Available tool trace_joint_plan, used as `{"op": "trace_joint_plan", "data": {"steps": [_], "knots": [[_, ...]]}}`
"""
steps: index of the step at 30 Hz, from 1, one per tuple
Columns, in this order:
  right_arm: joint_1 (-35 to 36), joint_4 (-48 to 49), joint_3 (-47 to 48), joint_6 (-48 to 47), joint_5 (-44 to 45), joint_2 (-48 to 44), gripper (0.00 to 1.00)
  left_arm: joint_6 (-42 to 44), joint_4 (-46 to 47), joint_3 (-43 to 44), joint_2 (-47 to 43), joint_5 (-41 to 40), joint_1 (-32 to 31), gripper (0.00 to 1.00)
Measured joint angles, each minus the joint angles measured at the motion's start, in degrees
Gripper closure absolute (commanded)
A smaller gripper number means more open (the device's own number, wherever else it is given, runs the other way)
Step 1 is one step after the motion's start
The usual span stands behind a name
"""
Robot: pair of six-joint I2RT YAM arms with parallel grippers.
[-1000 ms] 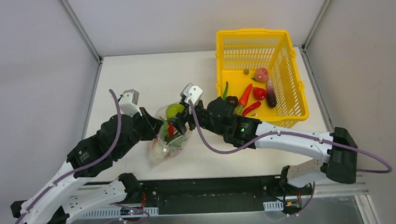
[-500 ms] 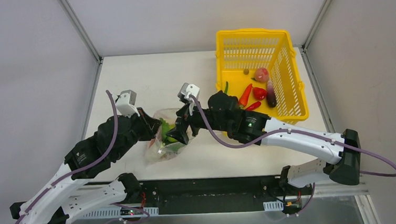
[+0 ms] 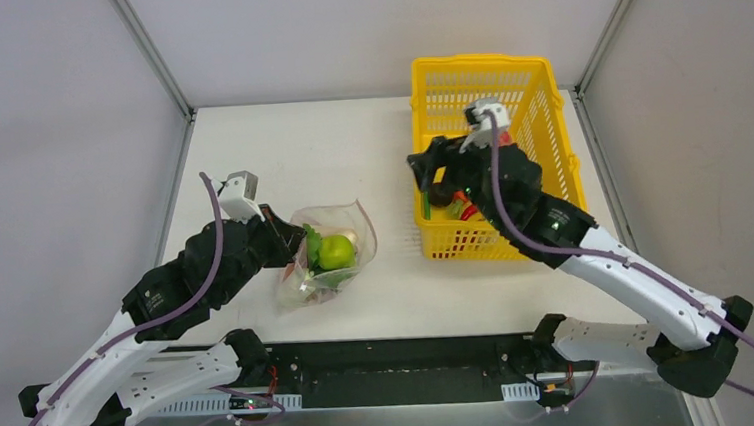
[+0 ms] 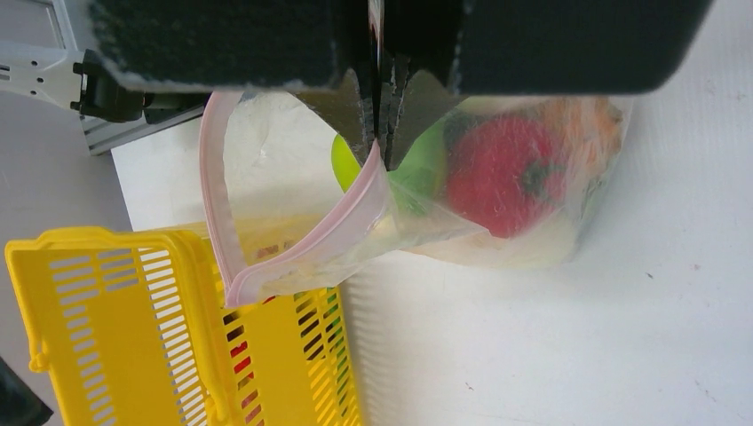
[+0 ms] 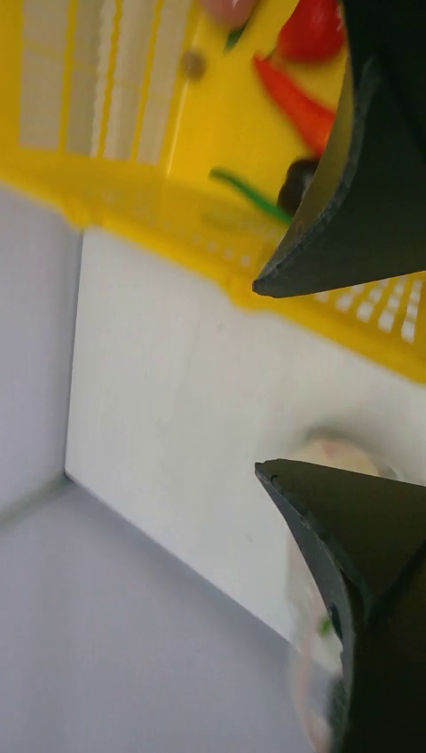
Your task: Place the food in the zip-top bag and seal the zipper
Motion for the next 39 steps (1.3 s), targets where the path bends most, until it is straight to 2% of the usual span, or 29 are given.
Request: {"op": "trace_joint_plan", "data": {"steps": [6,10,13,23,29,39], "knots": [[-21.55,-11.13,-1.14,7.52,-0.46,-1.11,0.28,0.00,0.00,0.00,0.00,0.00,0.00,1.00],[-31.76,-18.05,-1.40,10.78,-6.40,1.75,0.26,0.00,0.00,0.00,0.00,0.00,0.00,1.00],[-36.15,-21.73,-1.40,11.74,-9.57,5.18,0.22,0.00,0.00,0.00,0.00,0.00,0.00,1.00],[-38.40,-32.89,-1.05,11.23,-14.53,20.61,0.29,0.02,0.00,0.00,0.04,0.02,0.00,1.00],[-38.69,-34.12,-1.03,11.26,-13.64,24.96,0.35,0.02,0.02,0.00,0.17,0.07,0.00,1.00],[-41.42,-33.59,-2.86,11.23,-12.48,28.04,0.39,0.04,0.02,0.00,0.17,0.04,0.00,1.00]]}}
